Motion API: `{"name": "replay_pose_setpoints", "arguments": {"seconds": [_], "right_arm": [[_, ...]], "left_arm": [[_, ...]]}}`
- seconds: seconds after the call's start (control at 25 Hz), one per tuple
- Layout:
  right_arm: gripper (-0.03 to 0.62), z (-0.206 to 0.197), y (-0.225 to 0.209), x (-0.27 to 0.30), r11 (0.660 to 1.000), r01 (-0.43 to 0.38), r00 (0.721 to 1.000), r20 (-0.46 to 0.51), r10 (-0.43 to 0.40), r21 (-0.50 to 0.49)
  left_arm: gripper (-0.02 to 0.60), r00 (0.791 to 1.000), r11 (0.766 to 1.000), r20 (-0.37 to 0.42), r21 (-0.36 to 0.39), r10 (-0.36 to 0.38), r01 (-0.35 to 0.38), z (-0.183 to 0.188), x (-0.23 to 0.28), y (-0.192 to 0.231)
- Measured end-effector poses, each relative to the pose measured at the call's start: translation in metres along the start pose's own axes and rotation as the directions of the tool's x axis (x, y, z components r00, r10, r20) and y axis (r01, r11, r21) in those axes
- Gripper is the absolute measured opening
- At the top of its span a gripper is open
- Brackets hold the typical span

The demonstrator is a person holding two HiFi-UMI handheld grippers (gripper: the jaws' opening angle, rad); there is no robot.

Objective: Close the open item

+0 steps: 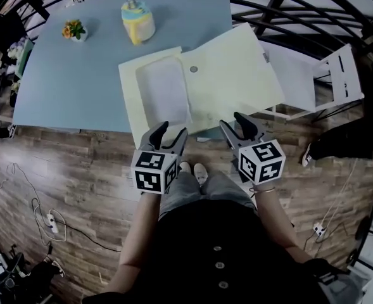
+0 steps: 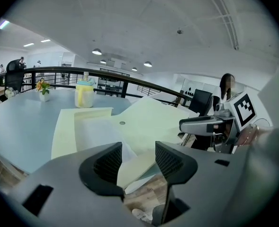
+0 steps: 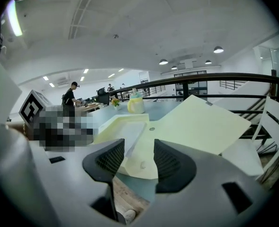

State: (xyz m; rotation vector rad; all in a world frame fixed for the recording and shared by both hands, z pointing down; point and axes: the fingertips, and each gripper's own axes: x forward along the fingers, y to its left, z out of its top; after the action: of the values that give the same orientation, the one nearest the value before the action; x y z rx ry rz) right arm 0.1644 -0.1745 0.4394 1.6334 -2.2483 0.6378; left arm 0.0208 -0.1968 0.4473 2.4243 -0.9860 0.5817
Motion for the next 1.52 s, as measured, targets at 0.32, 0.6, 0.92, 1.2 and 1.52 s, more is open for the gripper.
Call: {"name": "replay_pose_setpoints", "arguments": {"seconds": [0.32, 0.6, 0.92, 1.2, 1.52], "right_arm": [[0.184, -0.028, -0.029, -0.008, 0.994, 0.078, 0.996, -0.045, -0.075, 0.074], [0.191, -0.053, -0.059, -0.009, 0.971, 0.174, 0.984, -0.075, -0.163, 0.166], [0.206, -0.063, -0.085, 0.01, 0.953, 0.216, 0.976, -0.066, -0.206, 0.213], [0.202, -0.061, -0.093, 0.023, 0.941, 0.212, 0.977, -0.047, -0.207, 0.263], [0.091, -0.06, -0.103, 0.03, 0.937, 0.233, 0.972, -0.035, -0.232, 0.259]], "left_arm": [[0.217, 0.999, 1.0, -0.03, -0.02, -0.024, 0.023, -0.018, 0.01, -0.003], [0.217, 0.998, 0.999, -0.065, -0.025, -0.022, 0.021, -0.03, 0.014, 0.001], [0.218, 0.995, 0.999, -0.093, -0.021, -0.036, 0.034, -0.036, 0.022, 0.004], [0.218, 0.993, 0.999, -0.111, -0.017, -0.044, 0.043, -0.038, 0.022, 0.006], [0.217, 0.991, 0.998, -0.124, -0.032, -0.05, 0.046, -0.043, 0.025, 0.008]]}}
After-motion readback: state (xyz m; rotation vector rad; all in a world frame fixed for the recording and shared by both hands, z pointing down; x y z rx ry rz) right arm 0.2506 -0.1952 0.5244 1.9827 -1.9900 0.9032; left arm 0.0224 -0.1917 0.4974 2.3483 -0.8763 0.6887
